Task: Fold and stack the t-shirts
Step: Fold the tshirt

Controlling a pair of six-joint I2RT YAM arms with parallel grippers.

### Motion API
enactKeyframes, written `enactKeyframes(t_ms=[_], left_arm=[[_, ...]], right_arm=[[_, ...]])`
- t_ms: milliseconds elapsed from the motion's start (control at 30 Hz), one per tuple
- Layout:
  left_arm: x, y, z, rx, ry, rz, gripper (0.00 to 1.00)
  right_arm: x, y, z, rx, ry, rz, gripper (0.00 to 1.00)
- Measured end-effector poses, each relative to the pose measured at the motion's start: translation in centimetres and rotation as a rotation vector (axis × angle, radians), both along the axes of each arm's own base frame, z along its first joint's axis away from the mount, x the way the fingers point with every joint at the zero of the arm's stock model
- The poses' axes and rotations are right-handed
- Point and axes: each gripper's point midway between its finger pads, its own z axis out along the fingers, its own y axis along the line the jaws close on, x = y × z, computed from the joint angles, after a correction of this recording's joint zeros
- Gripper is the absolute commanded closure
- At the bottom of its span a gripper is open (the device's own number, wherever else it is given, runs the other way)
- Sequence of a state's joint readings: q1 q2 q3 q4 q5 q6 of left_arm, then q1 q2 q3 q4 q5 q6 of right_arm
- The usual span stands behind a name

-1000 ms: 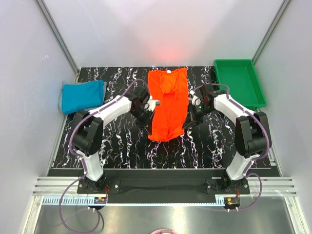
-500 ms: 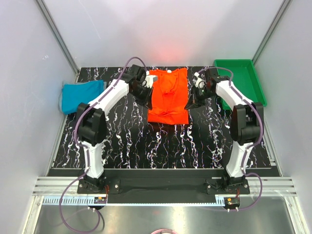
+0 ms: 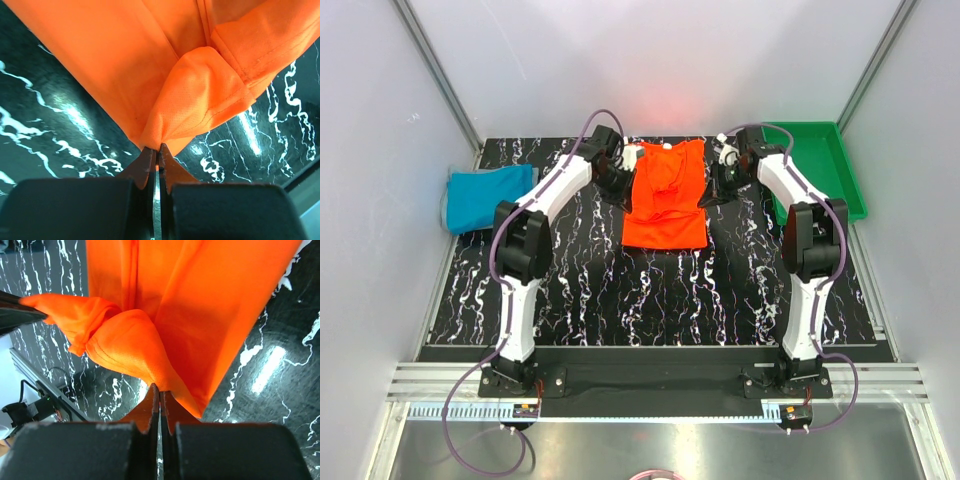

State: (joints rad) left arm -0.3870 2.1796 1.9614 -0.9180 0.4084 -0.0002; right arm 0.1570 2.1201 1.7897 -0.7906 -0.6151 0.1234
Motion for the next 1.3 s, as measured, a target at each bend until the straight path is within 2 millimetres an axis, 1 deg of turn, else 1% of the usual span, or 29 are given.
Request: enactKeyframes(t_ms=[167,267,367,700,767,833,900,933,967,1000,1033,1067,1100,1133,1167,1200,1233,1300], left_arm=[[1.9,-0.1,1.0,0.003,-0.066,0.012,1.0],[3.2,-0.2,1.0,0.006,-0.098,0.019,1.0],[4.1,-0.1,0.3,0.015,-0.107,0.026,1.0],[7.3,1.3,-4.1,0.083,-0.111,0.081,0.99],[8.0,1.5,-4.4,0.097,-0.125,0.096,0.99],[8.8,1.7,-4.5,0.114,-0.15,0.111,0.96],[9.4,1.9,-4.3,0.128,-0.174,0.126,0.94],[9.7,2.0,-4.1,0.133,-0.186,0.133,0.9],[10.1,2.0,-3.8,0.136,-0.203,0.139,0.82],[10.4,2.1,-3.5,0.138,-0.217,0.142,0.67],[10.6,2.1,-3.3,0.138,-0.229,0.146,0.39],[10.9,2.1,-3.0,0.143,-0.242,0.143,0.29],[11.2,2.2,-2.8,0.144,-0.253,0.15,0.22],[11.4,2.2,-2.5,0.144,-0.265,0.154,0.18],[11.7,2.2,-2.2,0.143,-0.276,0.157,0.07],[11.9,2.1,-1.8,0.141,-0.289,0.154,0.05],[12.1,2.0,-1.5,0.14,-0.301,0.152,0.02],[12.4,1.8,-1.0,0.139,-0.321,0.151,0.02]], right_arm=[[0.8,0.1,-0.8,-0.005,0.001,-0.002,1.0],[1.8,0.1,-1.3,-0.011,-0.008,-0.005,1.0],[3.0,0.0,-1.8,-0.026,-0.029,-0.008,1.0],[7.8,-0.3,-3.6,-0.083,-0.125,-0.015,1.0],[8.4,-0.4,-3.8,-0.09,-0.142,-0.015,1.0],[8.8,-0.4,-3.9,-0.095,-0.155,-0.014,1.0],[9.1,-0.4,-3.9,-0.099,-0.166,-0.012,1.0],[9.2,-0.5,-4.0,-0.104,-0.169,-0.013,1.0],[9.3,-0.5,-4.0,-0.107,-0.174,-0.012,1.0],[9.5,-0.6,-3.9,-0.11,-0.179,-0.013,0.9],[9.7,-0.6,-3.9,-0.111,-0.186,-0.015,0.8],[9.9,-0.6,-3.8,-0.113,-0.194,-0.019,0.72],[10.2,-0.7,-3.8,-0.118,-0.205,-0.024,0.65],[10.4,-0.8,-3.8,-0.125,-0.211,-0.029,0.49],[10.6,-0.9,-3.7,-0.129,-0.215,-0.036,0.44],[10.8,-1.0,-3.6,-0.135,-0.224,-0.037,0.4],[11.0,-1.1,-3.5,-0.141,-0.231,-0.04,0.39],[11.3,-1.2,-3.4,-0.151,-0.246,-0.046,0.38]])
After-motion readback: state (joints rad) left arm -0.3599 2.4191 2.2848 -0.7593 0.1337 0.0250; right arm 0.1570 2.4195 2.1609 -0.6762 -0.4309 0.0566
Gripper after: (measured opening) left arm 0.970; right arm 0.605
